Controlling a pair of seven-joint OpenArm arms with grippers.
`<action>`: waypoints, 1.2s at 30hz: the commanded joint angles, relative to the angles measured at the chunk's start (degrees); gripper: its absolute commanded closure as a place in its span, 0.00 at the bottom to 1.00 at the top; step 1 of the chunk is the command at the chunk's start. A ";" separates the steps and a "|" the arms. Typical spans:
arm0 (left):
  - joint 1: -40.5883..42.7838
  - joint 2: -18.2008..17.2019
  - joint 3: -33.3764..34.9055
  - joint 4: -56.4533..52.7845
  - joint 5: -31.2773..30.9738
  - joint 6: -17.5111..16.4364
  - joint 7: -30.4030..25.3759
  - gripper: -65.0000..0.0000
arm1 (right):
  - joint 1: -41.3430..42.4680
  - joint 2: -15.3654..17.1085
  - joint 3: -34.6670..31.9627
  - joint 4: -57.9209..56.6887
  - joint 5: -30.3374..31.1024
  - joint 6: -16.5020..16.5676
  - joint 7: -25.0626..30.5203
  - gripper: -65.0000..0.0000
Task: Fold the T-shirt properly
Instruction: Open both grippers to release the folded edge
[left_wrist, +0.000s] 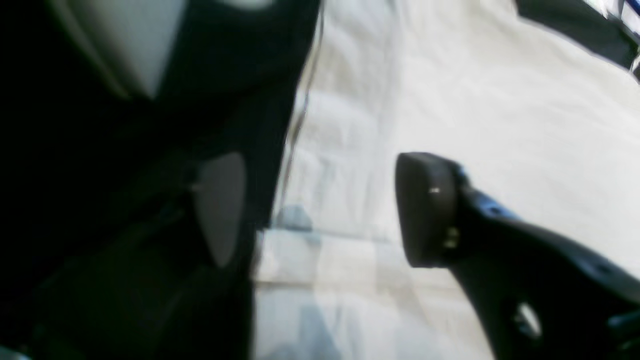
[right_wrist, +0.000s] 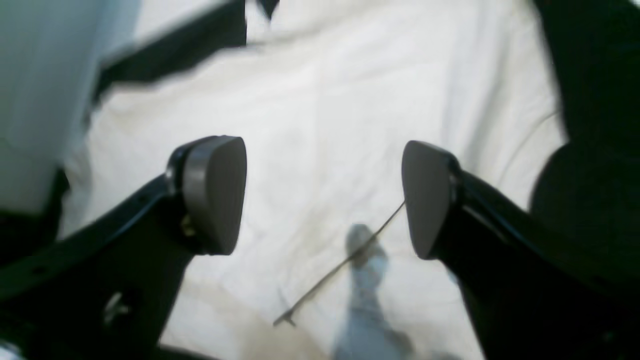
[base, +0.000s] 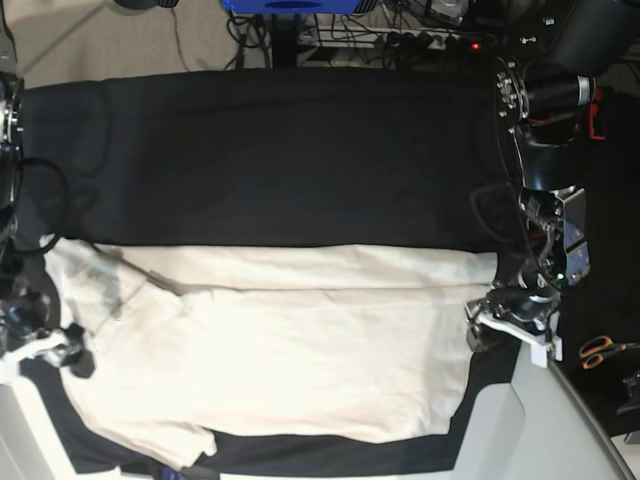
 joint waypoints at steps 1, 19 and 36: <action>-1.22 -1.05 -0.45 3.07 -0.90 -0.34 -1.26 0.27 | 0.25 1.44 2.12 2.41 0.77 0.58 0.96 0.37; 32.28 -3.86 -4.50 30.50 -15.75 -0.60 0.85 0.30 | -26.48 -17.55 35.08 24.65 15.72 -16.21 -15.22 0.41; 33.16 -3.60 -3.88 29.97 -15.75 -0.60 1.02 0.32 | -14.26 -7.79 34.56 -3.39 15.63 -10.41 -9.07 0.41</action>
